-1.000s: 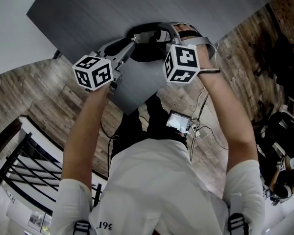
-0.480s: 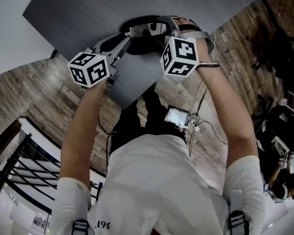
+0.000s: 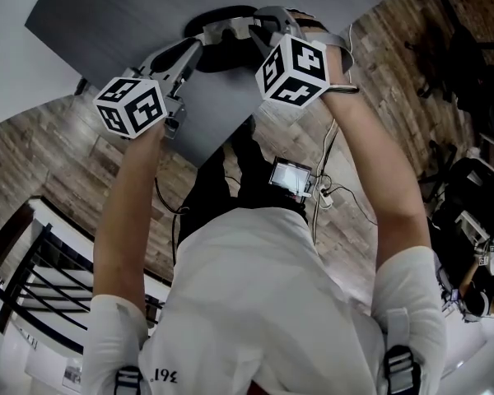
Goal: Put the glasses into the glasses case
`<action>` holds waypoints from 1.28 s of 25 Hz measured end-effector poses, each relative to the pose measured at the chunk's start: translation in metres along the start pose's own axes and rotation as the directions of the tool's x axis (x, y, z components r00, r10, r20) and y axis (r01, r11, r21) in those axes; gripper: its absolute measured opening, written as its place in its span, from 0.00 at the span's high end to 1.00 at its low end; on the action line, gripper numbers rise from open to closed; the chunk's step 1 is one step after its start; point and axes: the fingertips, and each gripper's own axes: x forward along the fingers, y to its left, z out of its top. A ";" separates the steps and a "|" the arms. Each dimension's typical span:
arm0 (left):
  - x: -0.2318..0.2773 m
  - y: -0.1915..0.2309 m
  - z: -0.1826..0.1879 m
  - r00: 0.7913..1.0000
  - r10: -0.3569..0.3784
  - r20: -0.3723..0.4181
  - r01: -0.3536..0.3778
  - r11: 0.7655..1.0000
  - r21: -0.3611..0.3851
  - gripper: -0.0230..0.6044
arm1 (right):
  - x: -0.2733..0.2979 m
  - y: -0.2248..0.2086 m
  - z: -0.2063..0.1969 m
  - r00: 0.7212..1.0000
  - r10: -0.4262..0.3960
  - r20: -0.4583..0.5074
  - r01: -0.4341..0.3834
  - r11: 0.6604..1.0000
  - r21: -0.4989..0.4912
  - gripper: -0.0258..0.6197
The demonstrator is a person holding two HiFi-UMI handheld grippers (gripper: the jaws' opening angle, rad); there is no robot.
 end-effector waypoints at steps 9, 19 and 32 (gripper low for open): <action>-0.003 -0.016 0.008 1.000 -0.023 0.020 0.023 0.999 0.024 0.91 | -0.011 -0.007 -0.003 0.999 -0.046 0.006 0.045 0.995 0.093 0.92; -0.029 -0.034 0.029 0.997 -0.035 0.065 0.032 0.998 0.048 0.92 | -0.047 -0.023 0.011 0.990 -0.129 0.056 0.109 0.957 0.267 0.93; -0.065 -0.096 0.039 0.989 -0.115 0.098 0.103 0.988 0.114 0.93 | -0.114 -0.016 0.016 0.966 -0.239 0.100 0.188 0.911 0.367 0.94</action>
